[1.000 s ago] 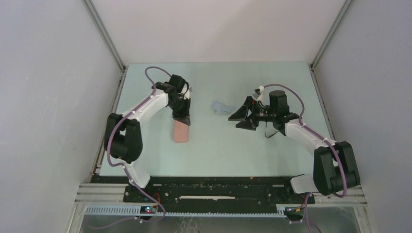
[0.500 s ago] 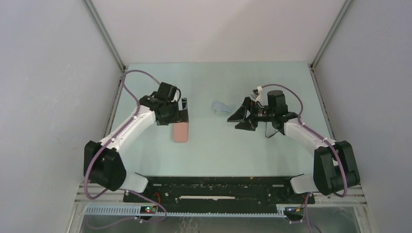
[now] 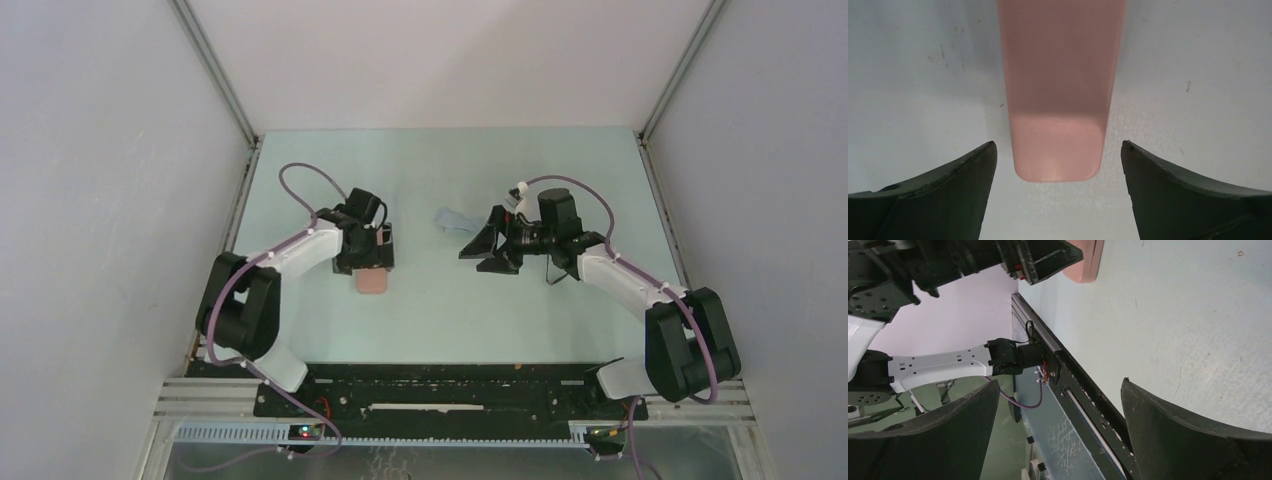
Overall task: Organize the sunglasses
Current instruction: Adjust the sunglasses case at the center of the board.
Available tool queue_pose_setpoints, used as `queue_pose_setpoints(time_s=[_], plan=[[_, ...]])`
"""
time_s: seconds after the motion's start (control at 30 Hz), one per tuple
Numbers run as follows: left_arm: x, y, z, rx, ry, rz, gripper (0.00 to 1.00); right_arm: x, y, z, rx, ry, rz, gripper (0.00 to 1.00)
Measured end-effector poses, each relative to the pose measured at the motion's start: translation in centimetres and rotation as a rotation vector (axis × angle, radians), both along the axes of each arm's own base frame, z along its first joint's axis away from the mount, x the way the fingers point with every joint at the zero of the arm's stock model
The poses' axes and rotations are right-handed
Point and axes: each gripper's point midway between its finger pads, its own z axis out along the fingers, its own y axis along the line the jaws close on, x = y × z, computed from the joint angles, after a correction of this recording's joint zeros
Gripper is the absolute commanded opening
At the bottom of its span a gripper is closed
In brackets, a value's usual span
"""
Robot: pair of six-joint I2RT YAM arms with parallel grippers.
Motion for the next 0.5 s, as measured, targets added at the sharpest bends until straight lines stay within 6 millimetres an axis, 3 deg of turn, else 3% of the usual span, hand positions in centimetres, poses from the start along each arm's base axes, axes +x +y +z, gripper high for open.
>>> queue_pose_setpoints(time_s=[0.2,0.4,0.5], plan=[[0.2,0.3,-2.8,0.046,0.053,0.01,0.86,0.0,0.0,0.0,-0.001,0.001,0.0,1.0],[0.7,0.1,-2.9,0.038,0.038,0.017,0.6,0.0,0.0,-0.1,-0.005,0.005,-0.003,1.0],[0.8,0.0,-2.9,0.036,0.037,0.015,0.57,0.0,0.0,-0.1,-0.005,0.006,-0.003,1.0]])
